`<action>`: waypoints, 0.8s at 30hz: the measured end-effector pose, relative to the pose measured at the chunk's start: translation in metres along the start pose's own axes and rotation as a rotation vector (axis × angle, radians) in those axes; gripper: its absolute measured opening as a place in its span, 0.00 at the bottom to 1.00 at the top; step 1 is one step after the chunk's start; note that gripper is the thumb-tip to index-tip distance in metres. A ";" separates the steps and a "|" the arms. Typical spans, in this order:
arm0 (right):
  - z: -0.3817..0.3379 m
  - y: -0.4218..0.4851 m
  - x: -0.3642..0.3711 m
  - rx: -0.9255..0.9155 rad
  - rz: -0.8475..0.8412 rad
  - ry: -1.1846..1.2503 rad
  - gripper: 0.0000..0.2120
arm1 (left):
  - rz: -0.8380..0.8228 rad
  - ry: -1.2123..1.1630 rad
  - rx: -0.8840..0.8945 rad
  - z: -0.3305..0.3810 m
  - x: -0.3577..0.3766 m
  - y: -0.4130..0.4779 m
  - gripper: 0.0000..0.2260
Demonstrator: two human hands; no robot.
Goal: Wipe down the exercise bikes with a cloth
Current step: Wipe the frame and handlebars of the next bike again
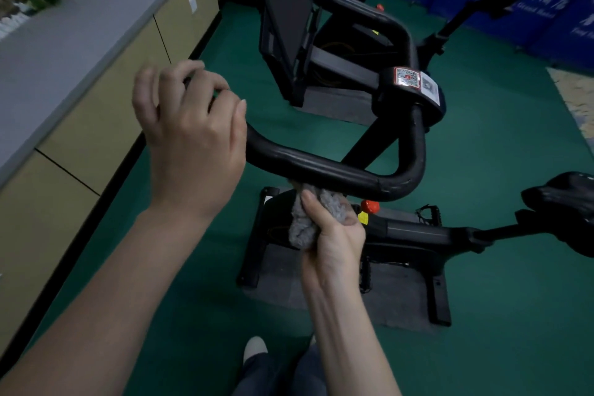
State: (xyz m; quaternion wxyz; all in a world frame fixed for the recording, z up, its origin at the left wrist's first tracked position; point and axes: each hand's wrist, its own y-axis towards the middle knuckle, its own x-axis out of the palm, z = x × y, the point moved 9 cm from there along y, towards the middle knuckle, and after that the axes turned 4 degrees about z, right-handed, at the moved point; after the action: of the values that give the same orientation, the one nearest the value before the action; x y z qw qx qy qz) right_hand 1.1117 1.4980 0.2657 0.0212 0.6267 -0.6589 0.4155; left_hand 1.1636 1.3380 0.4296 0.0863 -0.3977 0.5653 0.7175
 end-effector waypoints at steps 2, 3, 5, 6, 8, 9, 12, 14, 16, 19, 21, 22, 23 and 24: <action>-0.014 0.005 -0.015 -0.044 0.055 0.043 0.13 | 0.016 -0.020 0.021 0.009 -0.003 -0.001 0.15; -0.018 0.007 -0.019 -0.056 0.069 0.055 0.14 | 0.016 -0.052 0.047 0.016 -0.003 -0.002 0.14; -0.014 0.006 -0.013 -0.039 0.043 0.060 0.13 | -0.027 -0.144 0.114 0.035 0.000 -0.007 0.13; -0.010 0.004 -0.007 -0.019 0.012 0.041 0.12 | -0.063 -0.182 0.145 0.045 0.003 -0.011 0.13; -0.003 -0.001 0.001 0.021 -0.036 -0.009 0.12 | -0.137 -0.220 0.184 0.060 0.010 -0.019 0.14; -0.004 -0.001 0.000 0.029 -0.038 -0.019 0.13 | -0.170 -0.220 0.192 0.064 0.014 -0.022 0.14; -0.025 0.004 -0.018 -0.056 0.011 0.008 0.12 | -0.228 -0.181 0.204 0.065 0.024 -0.026 0.16; -0.034 0.006 -0.032 -0.111 0.060 0.010 0.13 | -0.227 -0.176 0.198 0.063 0.026 -0.027 0.16; -0.033 0.005 -0.032 -0.116 0.049 -0.019 0.13 | -0.217 -0.173 0.188 0.063 0.027 -0.026 0.16; -0.027 0.000 -0.024 -0.098 -0.041 -0.091 0.10 | -0.205 -0.158 0.180 0.062 0.027 -0.026 0.16; -0.037 0.001 -0.037 -0.142 0.034 -0.151 0.13 | -0.201 -0.156 0.183 0.062 0.027 -0.026 0.16; -0.047 0.001 -0.051 -0.197 0.118 -0.176 0.14 | -0.200 -0.162 0.181 0.062 0.027 -0.026 0.16; -0.059 0.000 -0.065 -0.271 0.207 -0.186 0.14 | -0.198 -0.168 0.178 0.062 0.026 -0.026 0.16; -0.071 -0.003 -0.077 -0.356 0.286 -0.185 0.13 | -0.194 -0.171 0.173 0.062 0.026 -0.026 0.16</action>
State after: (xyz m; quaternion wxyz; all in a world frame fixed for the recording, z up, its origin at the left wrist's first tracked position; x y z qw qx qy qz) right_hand 1.0957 1.6014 0.2721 0.0122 0.5489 -0.8028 0.2326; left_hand 1.1319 1.3927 0.3961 0.2369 -0.3789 0.5748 0.6856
